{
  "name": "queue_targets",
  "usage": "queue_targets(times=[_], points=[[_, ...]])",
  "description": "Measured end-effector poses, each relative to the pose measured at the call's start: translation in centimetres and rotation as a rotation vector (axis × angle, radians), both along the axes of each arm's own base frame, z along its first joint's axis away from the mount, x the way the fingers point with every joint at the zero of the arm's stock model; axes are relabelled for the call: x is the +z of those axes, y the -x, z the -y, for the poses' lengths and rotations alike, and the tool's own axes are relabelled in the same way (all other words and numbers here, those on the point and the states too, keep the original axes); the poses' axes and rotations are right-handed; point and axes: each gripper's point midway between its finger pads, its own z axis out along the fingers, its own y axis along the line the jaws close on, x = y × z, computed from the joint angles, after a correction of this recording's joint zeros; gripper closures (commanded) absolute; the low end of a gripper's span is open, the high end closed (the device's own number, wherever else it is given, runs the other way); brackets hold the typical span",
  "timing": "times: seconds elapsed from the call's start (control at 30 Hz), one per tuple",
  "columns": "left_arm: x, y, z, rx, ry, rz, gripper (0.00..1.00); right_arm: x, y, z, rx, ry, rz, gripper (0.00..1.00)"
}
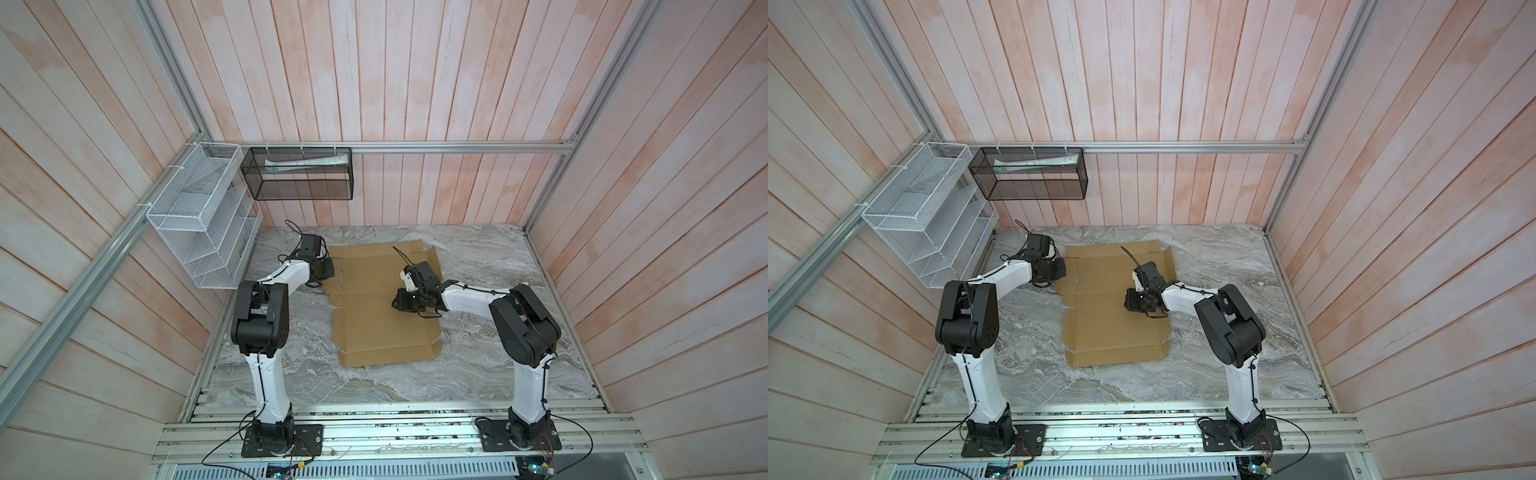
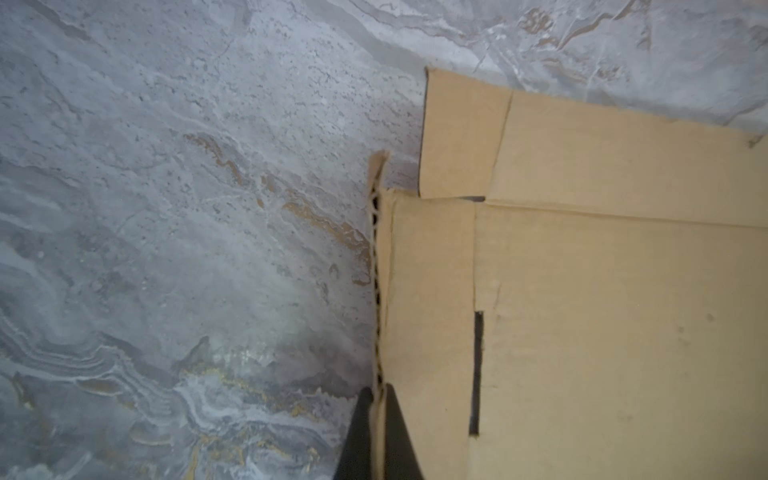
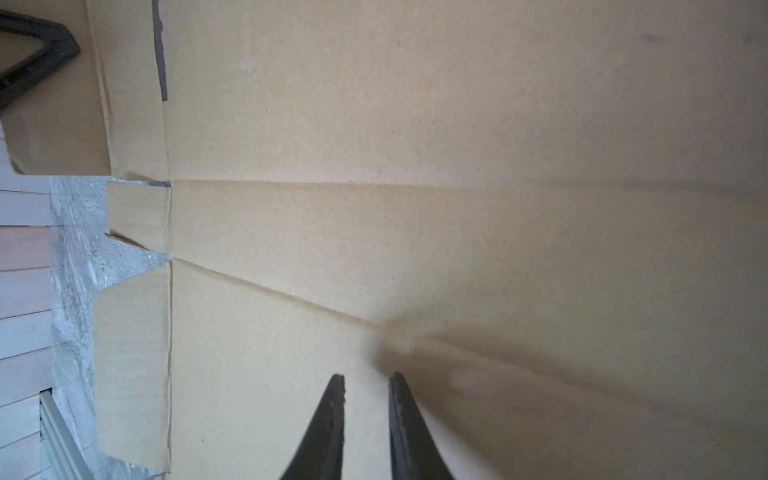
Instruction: Fold the paper box
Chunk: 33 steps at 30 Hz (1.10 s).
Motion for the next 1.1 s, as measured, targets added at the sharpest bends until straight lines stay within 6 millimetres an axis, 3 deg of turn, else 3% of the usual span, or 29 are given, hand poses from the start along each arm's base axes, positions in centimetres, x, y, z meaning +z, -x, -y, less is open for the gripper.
queue_targets(times=[0.37,0.67,0.93,1.1], points=[[5.1,2.3,0.3,0.035,0.098,0.191,1.0,1.4,-0.5,-0.8,-0.03,-0.063,-0.001,0.67],[6.3,4.8,0.4,0.034,0.144,0.275,1.0,4.0,-0.9,-1.5,-0.077,-0.144,0.003,0.56],[7.7,6.3,1.0,0.004,0.192,0.376,1.0,8.0,-1.3,-2.3,-0.151,-0.244,0.023,0.48],[8.3,6.7,1.3,-0.013,0.212,0.416,1.0,8.9,-1.5,-2.6,-0.194,-0.269,0.026,0.45]])
